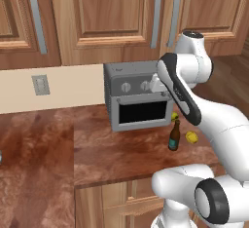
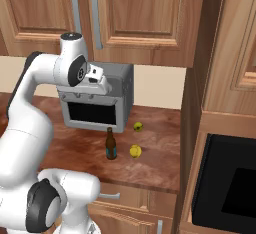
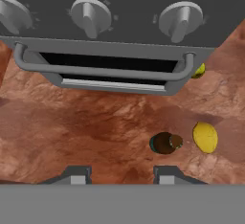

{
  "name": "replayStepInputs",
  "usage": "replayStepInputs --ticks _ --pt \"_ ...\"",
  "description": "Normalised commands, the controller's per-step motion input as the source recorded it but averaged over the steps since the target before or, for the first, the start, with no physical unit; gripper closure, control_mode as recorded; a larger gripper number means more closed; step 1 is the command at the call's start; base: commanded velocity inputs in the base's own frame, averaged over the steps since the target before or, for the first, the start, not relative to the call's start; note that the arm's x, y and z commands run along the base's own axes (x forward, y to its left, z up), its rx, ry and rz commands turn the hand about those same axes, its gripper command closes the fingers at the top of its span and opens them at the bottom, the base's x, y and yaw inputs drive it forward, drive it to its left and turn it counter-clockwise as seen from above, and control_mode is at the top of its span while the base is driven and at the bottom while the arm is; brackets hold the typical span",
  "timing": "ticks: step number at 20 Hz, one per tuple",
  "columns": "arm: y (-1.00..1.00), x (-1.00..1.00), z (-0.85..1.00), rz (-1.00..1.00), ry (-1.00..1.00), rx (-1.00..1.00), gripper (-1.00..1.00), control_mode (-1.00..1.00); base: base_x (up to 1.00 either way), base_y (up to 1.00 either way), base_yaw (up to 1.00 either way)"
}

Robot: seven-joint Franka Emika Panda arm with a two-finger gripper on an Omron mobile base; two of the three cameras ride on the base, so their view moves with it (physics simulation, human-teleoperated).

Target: Place the beer on the top shelf of the fridge to keep it out of children's reach, and place the lemon and pear on lower shelves for easy access.

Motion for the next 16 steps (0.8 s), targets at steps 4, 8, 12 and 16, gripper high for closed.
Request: replayStepInputs --ticks 4,8,12,16 --pt "0.08 0.0 -0.03 0.0 0.0 0.0 -1.0 -1.0 0.0 0.0 0.0" --pt "-0.12 -0.15 -0.24 0.0 -0.03 0.0 -1.0 -1.0 0.0 0.0 0.0" --pt "-0.18 -0.33 -0.28 0.0 -0.05 0.01 -1.0 -1.0 0.0 0.0 0.0" --pt "-0.2 -0.38 -0.32 -0.05 -0.12 0.02 -1.0 -1.0 0.0 0.0 0.0"
